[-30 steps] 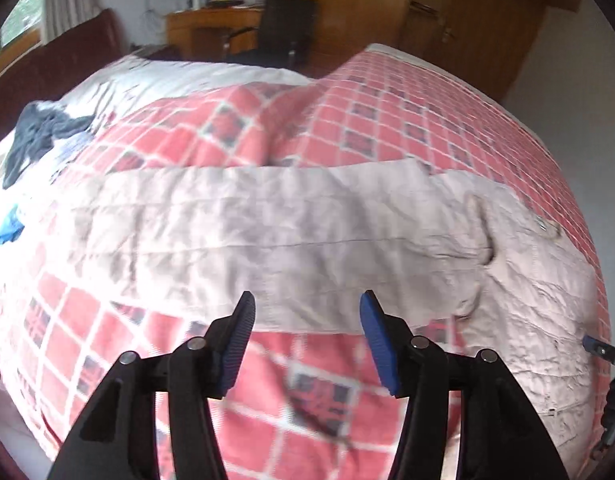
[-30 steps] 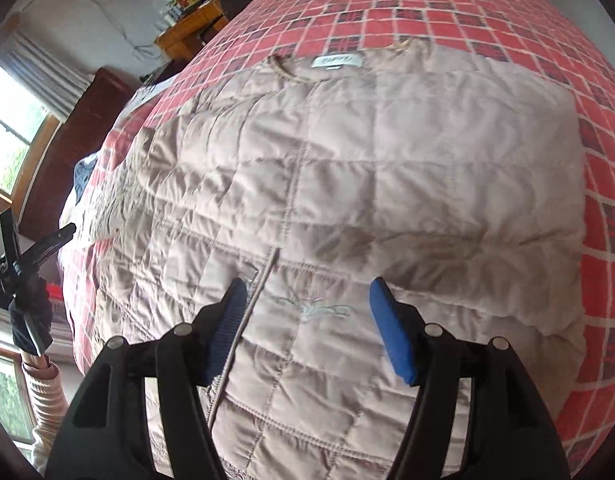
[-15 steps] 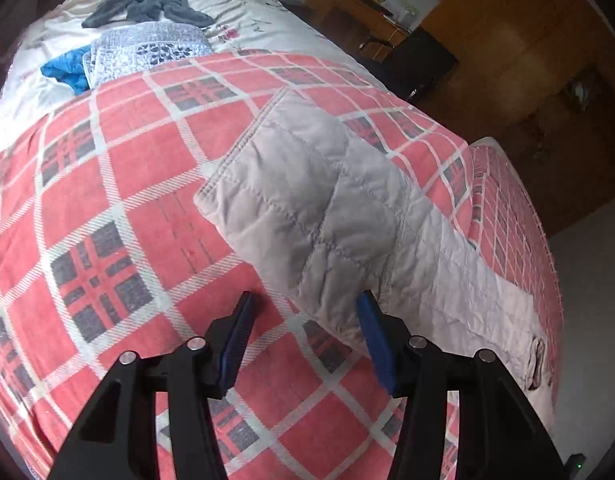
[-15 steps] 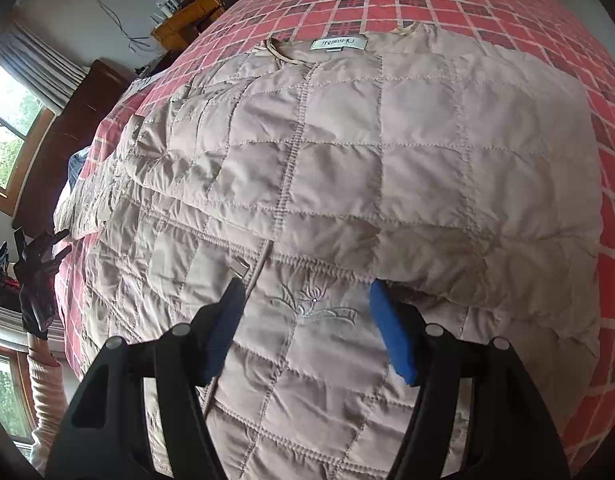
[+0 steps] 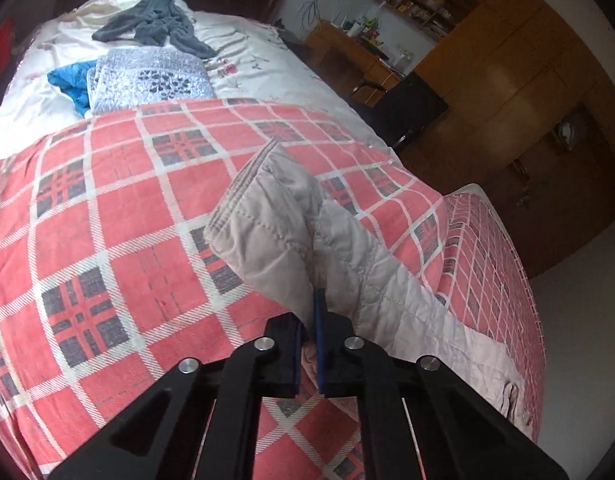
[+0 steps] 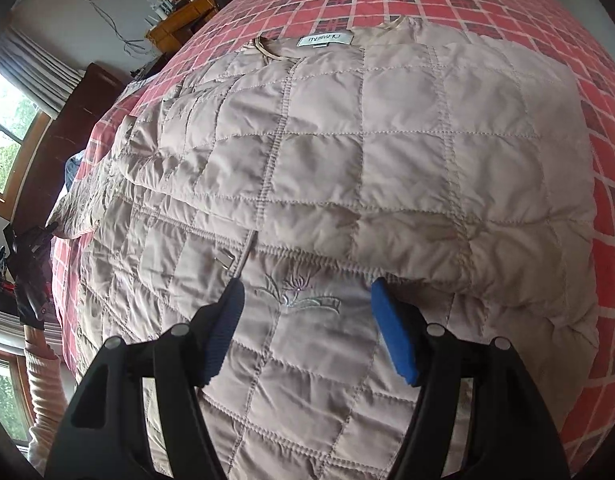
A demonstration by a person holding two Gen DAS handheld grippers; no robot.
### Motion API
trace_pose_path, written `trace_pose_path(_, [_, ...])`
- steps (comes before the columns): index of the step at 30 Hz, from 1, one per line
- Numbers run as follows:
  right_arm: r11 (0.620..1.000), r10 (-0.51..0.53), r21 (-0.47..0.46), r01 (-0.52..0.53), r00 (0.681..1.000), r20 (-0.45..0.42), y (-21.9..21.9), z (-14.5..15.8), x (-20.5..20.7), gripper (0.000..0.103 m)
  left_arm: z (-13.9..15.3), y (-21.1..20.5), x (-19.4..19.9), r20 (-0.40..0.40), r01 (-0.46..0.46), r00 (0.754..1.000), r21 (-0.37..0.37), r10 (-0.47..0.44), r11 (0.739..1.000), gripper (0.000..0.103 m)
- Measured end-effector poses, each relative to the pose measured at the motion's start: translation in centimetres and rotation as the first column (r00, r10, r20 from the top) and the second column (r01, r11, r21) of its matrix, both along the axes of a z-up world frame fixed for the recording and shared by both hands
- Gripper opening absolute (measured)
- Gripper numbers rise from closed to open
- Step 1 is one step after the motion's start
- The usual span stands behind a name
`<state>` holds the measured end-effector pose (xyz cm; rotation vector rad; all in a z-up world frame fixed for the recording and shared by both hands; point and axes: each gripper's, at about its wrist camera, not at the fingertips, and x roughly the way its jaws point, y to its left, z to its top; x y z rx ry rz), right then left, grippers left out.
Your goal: Fold large clothes
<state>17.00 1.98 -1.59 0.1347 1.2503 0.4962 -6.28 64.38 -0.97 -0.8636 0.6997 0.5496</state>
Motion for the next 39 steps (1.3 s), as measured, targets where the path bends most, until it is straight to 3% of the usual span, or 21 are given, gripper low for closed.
trace_pose_path(8, [0.999,-0.004,-0.053,0.007,0.998,0.063,-1.1,1.4,-1.9,0.067,6.2,-6.4,2.7,0.062,0.142,0.986,0.192,-0.156,0.971,0.004])
trace_pose_path(14, [0.998,-0.032,-0.060,0.036,0.997,0.068,-2.3,1.6,-2.5,0.067,9.2,-13.2,6.5,0.101,0.302,0.937,0.250,-0.335,0.920,0.004])
trace_pose_path(18, [0.997,-0.056,-0.055,0.060,0.996,0.067,-3.0,1.7,-2.8,0.067,10.1,-18.9,9.1,0.102,0.424,0.879,0.280,-0.466,0.861,0.004])
trace_pose_path(22, [0.996,-0.070,-0.055,0.074,0.995,0.069,-3.4,1.8,-2.9,0.067,10.5,-24.9,11.7,0.093,0.540,0.803,0.306,-0.589,0.784,0.004])
trace_pose_path(28, [0.994,-0.082,-0.062,0.087,0.994,0.071,-3.7,1.8,-2.9,0.067,9.8,-32.9,14.9,0.059,0.657,0.702,0.330,-0.710,0.678,0.004])
trace_pose_path(33, [0.993,-0.096,-0.068,0.101,0.993,0.070,-3.8,1.8,-2.6,0.067,7.2,-39.4,17.2,-0.019,0.745,0.619,0.331,-0.785,0.579,0.004])
trace_pose_path(39, [0.990,-0.113,-0.074,0.118,0.991,0.066,-4.2,1.9,-2.5,0.067,2.1,-43.0,19.2,-0.107,0.832,0.539,0.222,-0.835,0.509,0.005])
